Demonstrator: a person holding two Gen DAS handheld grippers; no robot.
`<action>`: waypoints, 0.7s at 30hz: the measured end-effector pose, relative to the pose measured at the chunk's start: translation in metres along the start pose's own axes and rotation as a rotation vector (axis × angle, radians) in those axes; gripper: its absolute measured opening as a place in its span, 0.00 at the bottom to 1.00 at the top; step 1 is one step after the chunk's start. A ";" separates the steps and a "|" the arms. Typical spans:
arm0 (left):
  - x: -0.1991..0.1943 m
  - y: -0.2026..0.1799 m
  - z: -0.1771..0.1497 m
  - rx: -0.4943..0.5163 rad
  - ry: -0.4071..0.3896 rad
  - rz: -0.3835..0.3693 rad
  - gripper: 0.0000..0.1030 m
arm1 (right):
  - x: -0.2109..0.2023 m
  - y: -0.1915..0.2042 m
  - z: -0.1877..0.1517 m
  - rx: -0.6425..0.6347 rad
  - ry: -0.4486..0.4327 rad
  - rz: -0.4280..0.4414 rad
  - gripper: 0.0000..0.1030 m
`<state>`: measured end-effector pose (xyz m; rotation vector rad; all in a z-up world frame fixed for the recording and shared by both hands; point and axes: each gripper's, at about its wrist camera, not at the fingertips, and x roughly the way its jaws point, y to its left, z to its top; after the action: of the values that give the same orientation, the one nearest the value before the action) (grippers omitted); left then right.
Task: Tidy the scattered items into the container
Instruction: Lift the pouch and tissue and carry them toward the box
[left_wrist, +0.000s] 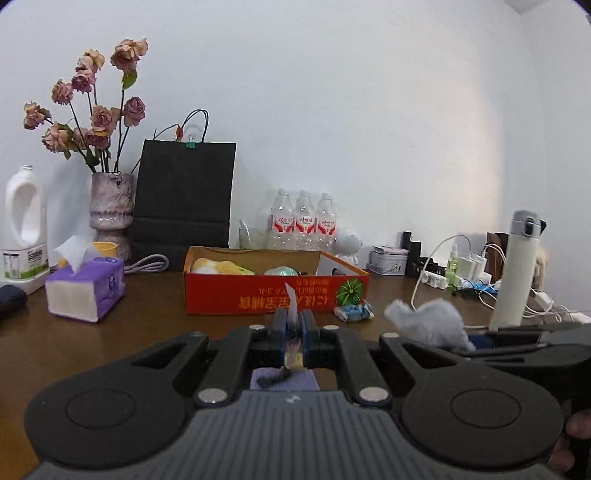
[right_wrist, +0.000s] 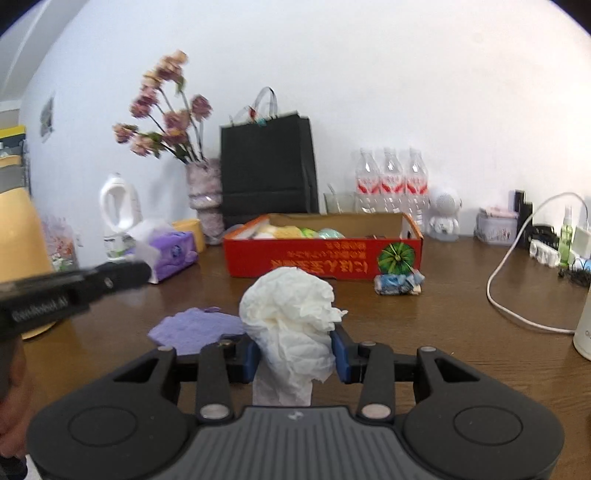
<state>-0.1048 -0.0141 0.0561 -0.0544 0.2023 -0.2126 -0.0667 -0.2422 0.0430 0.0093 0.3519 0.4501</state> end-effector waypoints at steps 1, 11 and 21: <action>-0.006 -0.001 -0.002 0.005 -0.009 -0.007 0.08 | -0.008 0.004 -0.002 -0.017 -0.024 0.010 0.37; 0.002 0.009 0.009 0.008 -0.064 0.013 0.08 | -0.012 0.019 0.012 -0.082 -0.122 -0.009 0.37; 0.148 0.043 0.100 -0.010 -0.018 -0.030 0.08 | 0.093 -0.082 0.117 0.240 -0.039 0.153 0.37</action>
<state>0.0658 -0.0004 0.1216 -0.0688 0.1850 -0.2406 0.0852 -0.2688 0.1150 0.2799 0.3666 0.5564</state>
